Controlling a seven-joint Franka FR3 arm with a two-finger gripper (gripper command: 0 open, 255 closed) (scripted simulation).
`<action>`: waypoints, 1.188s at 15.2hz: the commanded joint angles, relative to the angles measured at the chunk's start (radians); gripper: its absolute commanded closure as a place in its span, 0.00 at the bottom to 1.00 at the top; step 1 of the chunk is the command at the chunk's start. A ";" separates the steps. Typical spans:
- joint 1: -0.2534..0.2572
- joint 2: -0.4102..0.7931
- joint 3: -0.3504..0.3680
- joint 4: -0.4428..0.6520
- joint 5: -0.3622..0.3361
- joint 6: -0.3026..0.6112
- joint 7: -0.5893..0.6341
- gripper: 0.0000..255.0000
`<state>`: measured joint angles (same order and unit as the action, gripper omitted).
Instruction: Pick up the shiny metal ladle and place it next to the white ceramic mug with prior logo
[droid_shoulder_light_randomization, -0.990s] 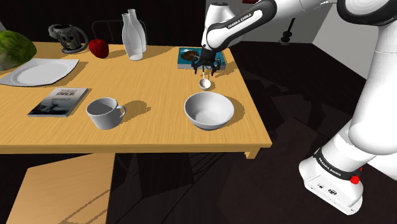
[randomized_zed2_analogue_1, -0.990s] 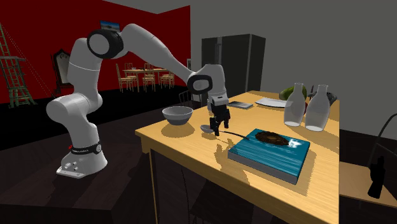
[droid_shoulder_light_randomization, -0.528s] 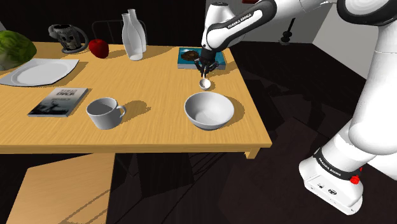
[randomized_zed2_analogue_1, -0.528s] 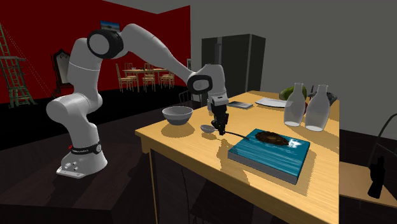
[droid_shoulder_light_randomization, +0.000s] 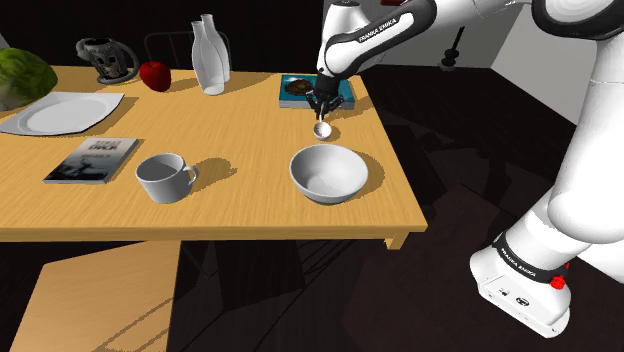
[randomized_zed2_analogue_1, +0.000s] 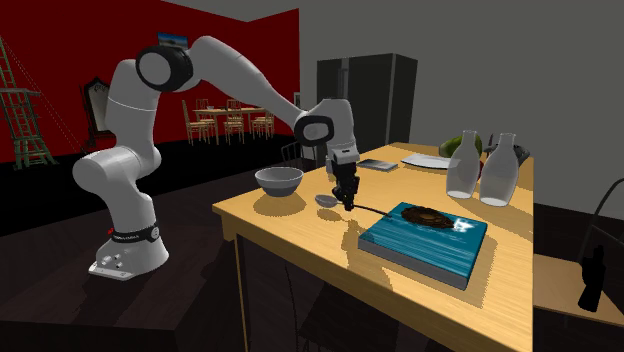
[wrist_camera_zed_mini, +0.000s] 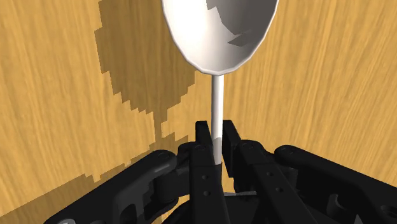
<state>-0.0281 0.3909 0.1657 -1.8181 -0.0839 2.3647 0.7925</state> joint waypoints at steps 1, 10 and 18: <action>-0.001 -0.012 0.002 0.009 0.003 -0.021 -0.002 1.00; -0.005 -0.064 0.008 0.060 0.017 -0.123 -0.011 1.00; -0.006 -0.098 0.011 0.122 0.026 -0.218 -0.017 1.00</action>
<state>-0.0343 0.2984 0.1763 -1.7025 -0.0593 2.1587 0.7762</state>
